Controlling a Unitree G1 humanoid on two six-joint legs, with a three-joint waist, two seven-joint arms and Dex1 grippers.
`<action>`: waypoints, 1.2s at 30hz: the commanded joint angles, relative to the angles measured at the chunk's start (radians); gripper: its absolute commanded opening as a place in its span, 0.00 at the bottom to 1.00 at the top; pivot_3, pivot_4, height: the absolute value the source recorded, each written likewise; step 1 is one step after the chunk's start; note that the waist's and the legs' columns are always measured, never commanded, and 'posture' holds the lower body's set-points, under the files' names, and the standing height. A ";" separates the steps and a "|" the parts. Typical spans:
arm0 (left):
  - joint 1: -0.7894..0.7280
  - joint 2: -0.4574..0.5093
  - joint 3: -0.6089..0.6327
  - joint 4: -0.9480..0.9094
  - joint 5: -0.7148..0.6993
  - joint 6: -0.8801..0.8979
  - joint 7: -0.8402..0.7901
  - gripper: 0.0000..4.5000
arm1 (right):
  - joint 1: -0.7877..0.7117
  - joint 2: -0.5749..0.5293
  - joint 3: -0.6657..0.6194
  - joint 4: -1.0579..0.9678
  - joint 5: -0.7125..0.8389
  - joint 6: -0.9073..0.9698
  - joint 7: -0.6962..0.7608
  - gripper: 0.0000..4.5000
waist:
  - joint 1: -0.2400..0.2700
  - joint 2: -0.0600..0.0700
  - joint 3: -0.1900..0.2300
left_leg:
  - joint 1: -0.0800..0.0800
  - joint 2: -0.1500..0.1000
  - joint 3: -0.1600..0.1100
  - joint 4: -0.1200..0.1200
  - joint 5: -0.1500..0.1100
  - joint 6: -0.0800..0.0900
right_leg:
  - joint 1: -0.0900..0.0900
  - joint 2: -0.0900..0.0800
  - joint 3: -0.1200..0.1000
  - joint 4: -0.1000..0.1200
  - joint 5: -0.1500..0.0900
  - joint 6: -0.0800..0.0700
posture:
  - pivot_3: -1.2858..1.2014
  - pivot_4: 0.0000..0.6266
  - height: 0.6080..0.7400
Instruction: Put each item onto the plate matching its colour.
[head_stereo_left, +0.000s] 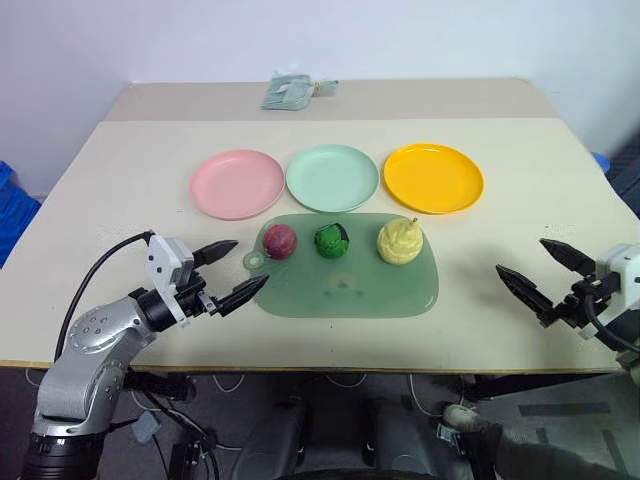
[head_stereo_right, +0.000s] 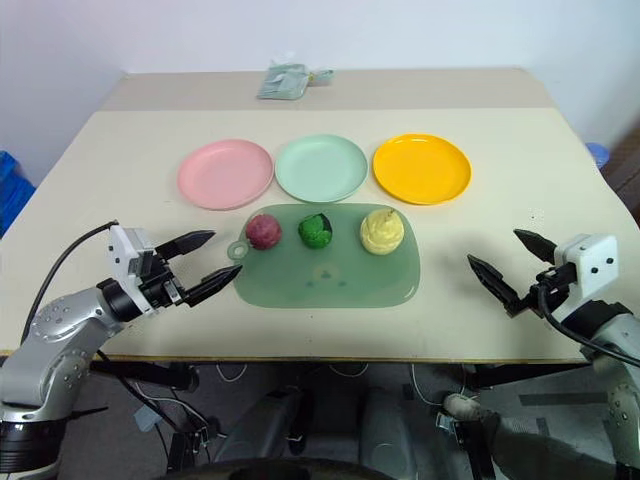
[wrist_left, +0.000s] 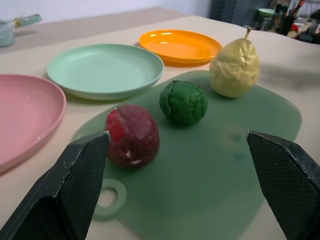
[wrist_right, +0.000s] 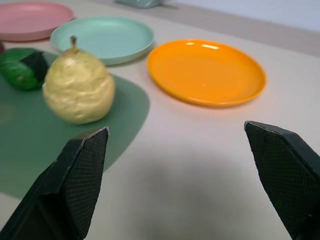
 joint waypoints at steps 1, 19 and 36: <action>0.004 0.023 0.019 -0.043 -0.015 -0.007 -0.020 1.00 | 0.001 -0.022 -0.027 -0.044 0.008 -0.005 0.011 0.99 | -0.001 0.000 0.000 | 0.000 0.000 0.000 0.000 0.000 0.000 | 0.000 0.000 0.000 -0.001 0.000 0.000 | 0.52 0.24 1.00; -0.056 -0.001 0.010 -0.022 -0.001 0.008 0.060 1.00 | -0.078 -0.007 0.054 -0.080 0.002 0.020 -0.018 0.99 | -0.001 0.000 0.000 | 0.000 0.000 0.000 0.000 0.000 0.000 | 0.000 0.000 0.000 -0.001 0.000 0.000 | 0.52 0.24 1.00; -0.292 -0.036 -0.118 0.089 0.033 0.334 0.238 1.00 | -0.204 -0.066 0.179 -0.124 0.126 0.004 0.220 0.99 | 0.000 -0.001 0.001 | -0.001 0.000 0.000 0.000 0.000 0.001 | 0.000 0.000 0.000 -0.001 0.002 0.003 | 0.52 0.24 1.00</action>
